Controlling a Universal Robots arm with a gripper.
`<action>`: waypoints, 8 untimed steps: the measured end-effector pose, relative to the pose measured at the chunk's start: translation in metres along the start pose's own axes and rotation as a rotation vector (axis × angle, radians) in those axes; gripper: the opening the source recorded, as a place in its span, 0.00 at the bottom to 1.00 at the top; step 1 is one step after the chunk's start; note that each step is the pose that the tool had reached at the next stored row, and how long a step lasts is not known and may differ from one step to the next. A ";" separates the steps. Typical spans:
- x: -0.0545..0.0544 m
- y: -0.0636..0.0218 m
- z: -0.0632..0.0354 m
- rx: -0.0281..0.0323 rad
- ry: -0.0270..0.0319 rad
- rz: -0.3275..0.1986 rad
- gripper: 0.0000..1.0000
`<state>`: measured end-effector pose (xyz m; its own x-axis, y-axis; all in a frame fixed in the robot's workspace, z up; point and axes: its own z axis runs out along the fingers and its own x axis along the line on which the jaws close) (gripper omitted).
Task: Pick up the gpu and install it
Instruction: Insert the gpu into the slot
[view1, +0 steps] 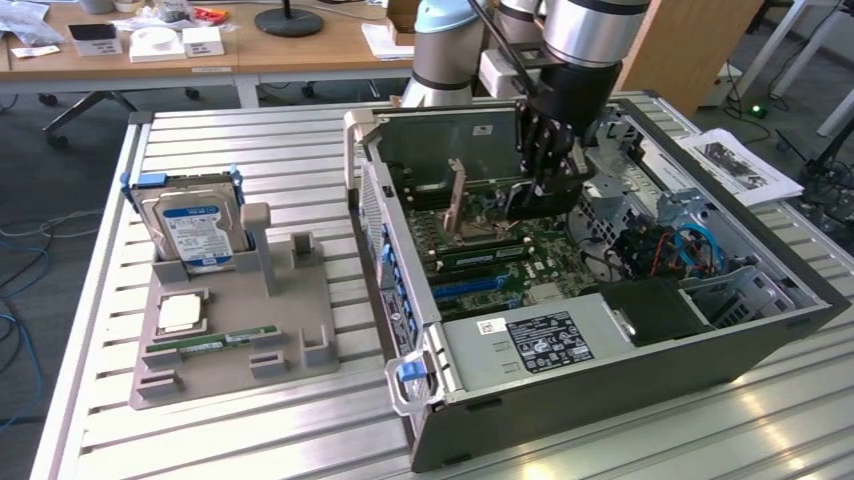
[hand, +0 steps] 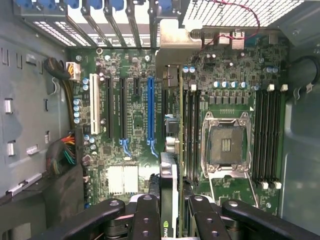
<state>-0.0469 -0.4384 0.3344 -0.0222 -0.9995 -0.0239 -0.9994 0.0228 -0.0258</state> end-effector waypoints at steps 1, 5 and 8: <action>0.000 0.0002 0.0000 0.0000 -0.0001 0.000 0.27; 0.004 0.0005 0.0000 0.0000 -0.0001 0.000 0.27; 0.005 0.0009 0.0000 0.0001 -0.0001 0.000 0.27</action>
<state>-0.0479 -0.4434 0.3343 -0.0222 -0.9995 -0.0240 -0.9994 0.0228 -0.0259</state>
